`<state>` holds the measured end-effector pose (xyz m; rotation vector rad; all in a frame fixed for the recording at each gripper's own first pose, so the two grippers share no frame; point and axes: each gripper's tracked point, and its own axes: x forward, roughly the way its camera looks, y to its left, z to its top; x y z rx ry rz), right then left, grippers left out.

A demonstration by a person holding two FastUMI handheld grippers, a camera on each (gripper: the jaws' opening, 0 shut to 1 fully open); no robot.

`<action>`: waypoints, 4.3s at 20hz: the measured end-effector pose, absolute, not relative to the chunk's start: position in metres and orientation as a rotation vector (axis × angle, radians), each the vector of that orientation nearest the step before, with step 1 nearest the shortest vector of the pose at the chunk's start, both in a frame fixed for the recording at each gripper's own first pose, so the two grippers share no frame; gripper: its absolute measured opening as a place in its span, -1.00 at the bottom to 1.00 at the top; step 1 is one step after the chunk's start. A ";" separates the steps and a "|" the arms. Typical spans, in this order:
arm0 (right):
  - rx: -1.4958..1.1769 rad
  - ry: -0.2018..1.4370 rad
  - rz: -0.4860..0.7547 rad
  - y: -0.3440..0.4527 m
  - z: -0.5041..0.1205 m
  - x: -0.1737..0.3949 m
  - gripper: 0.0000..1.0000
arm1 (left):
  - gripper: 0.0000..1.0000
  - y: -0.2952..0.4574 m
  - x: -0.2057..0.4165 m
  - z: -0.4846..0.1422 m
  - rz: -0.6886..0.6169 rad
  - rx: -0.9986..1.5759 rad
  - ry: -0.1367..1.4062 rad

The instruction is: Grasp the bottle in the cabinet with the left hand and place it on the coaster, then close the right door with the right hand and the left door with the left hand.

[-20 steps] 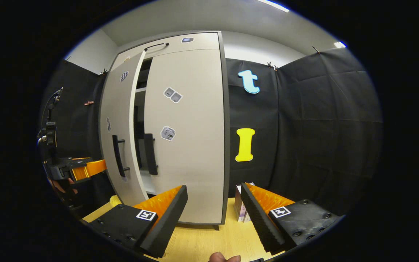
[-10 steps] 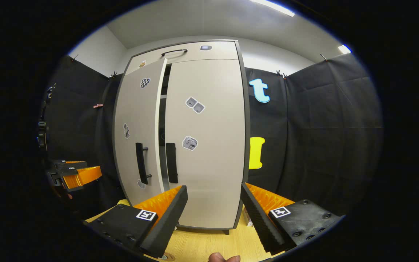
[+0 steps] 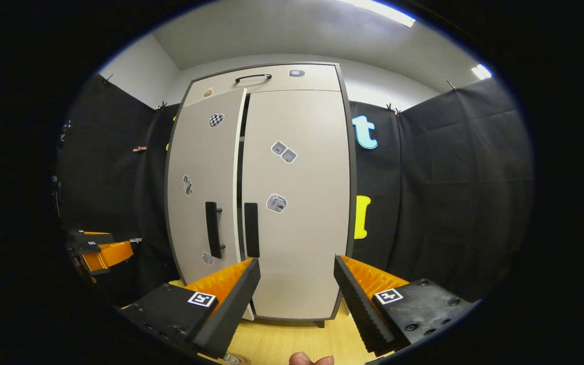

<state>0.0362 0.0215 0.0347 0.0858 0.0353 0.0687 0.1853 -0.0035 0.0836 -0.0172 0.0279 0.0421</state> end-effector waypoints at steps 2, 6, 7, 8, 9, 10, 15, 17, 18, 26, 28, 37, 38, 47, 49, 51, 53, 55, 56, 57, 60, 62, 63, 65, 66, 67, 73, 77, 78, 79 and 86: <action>0.089 0.034 0.067 0.024 0.035 0.035 0.94 | 0.94 0.001 0.182 0.082 0.051 -0.019 0.034; 0.082 0.037 0.071 0.029 0.033 0.032 0.94 | 0.94 0.003 0.179 0.083 0.047 -0.006 0.032; 0.079 0.037 0.072 0.030 0.033 0.031 0.94 | 0.94 0.003 0.179 0.083 0.046 -0.001 0.030; 0.078 0.038 0.073 0.030 0.033 0.031 0.94 | 0.94 0.003 0.179 0.084 0.043 0.002 0.029; 0.078 0.038 0.075 0.031 0.034 0.031 0.94 | 0.94 0.002 0.179 0.083 0.041 0.006 0.029; 0.078 0.038 0.076 0.031 0.034 0.030 0.94 | 0.94 0.002 0.179 0.083 0.039 0.008 0.029; 0.076 0.043 0.076 0.030 0.033 0.031 0.94 | 0.94 0.002 0.180 0.083 0.031 0.010 0.029; 0.074 0.044 0.076 0.031 0.033 0.031 0.94 | 0.94 0.002 0.180 0.084 0.029 0.016 0.029; 0.073 0.044 0.078 0.031 0.033 0.032 0.94 | 0.94 0.002 0.181 0.084 0.029 0.019 0.029; 0.065 0.042 0.085 0.033 0.033 0.032 0.94 | 0.94 0.005 0.180 0.086 0.033 0.039 0.026; 0.067 0.043 0.085 0.033 0.032 0.031 0.94 | 0.94 0.004 0.180 0.085 0.034 0.040 0.027; 0.069 0.040 0.077 0.027 0.034 0.026 0.94 | 0.94 0.003 0.176 0.085 0.035 0.045 0.027; 0.069 0.041 0.077 0.027 0.033 0.025 0.94 | 0.94 0.004 0.176 0.085 0.035 0.046 0.028; 0.074 0.043 0.078 0.027 0.033 0.023 0.94 | 0.94 0.000 0.173 0.084 0.030 0.057 0.030; 0.074 0.045 0.090 0.030 0.030 0.025 0.94 | 0.94 0.002 0.174 0.085 0.040 0.070 0.026; 0.068 0.053 0.106 0.032 0.027 0.028 0.94 | 0.94 0.000 0.175 0.085 0.048 0.071 0.018; 0.068 0.064 0.123 0.033 0.023 0.029 0.95 | 0.94 -0.003 0.178 0.084 0.056 0.067 0.015; 0.060 0.060 0.136 0.031 0.023 0.028 0.95 | 0.94 -0.006 0.179 0.081 0.067 0.068 0.015; 0.056 0.060 0.142 0.031 0.022 0.028 0.95 | 0.94 -0.006 0.179 0.080 0.075 0.070 0.016; 0.058 0.061 0.151 0.030 0.022 0.029 0.95 | 0.94 -0.007 0.180 0.078 0.085 0.071 0.017; 0.073 0.054 0.175 0.027 0.023 0.027 0.95 | 0.94 -0.011 0.180 0.076 0.108 0.059 0.022; 0.080 0.061 0.187 0.024 0.020 0.028 0.95 | 0.94 -0.015 0.181 0.075 0.114 0.058 0.025; 0.084 0.071 0.194 0.023 0.017 0.029 0.95 | 0.94 -0.015 0.181 0.072 0.121 0.062 0.033; 0.088 0.081 0.202 0.021 0.014 0.029 0.95 | 0.94 -0.019 0.181 0.071 0.122 0.066 0.036; 0.087 0.080 0.201 0.019 0.013 0.030 0.94 | 0.94 -0.022 0.182 0.070 0.118 0.065 0.036; 0.084 0.077 0.202 0.017 0.012 0.032 0.94 | 0.94 -0.022 0.182 0.069 0.118 0.063 0.038; 0.080 0.046 0.216 0.023 0.012 0.043 0.96 | 0.94 -0.022 0.185 0.066 0.124 0.052 0.036; 0.070 0.020 0.247 0.034 0.013 0.051 0.96 | 0.94 -0.016 0.185 0.059 0.140 0.054 0.033; 0.075 0.020 0.258 0.037 0.012 0.053 0.95 | 0.94 -0.013 0.186 0.057 0.151 0.049 0.035; 0.078 0.019 0.269 0.040 0.011 0.055 0.95 | 0.94 -0.011 0.185 0.055 0.163 0.044 0.034; 0.069 0.022 0.340 0.051 0.003 0.052 0.95 | 0.94 -0.006 0.177 0.047 0.219 0.022 0.024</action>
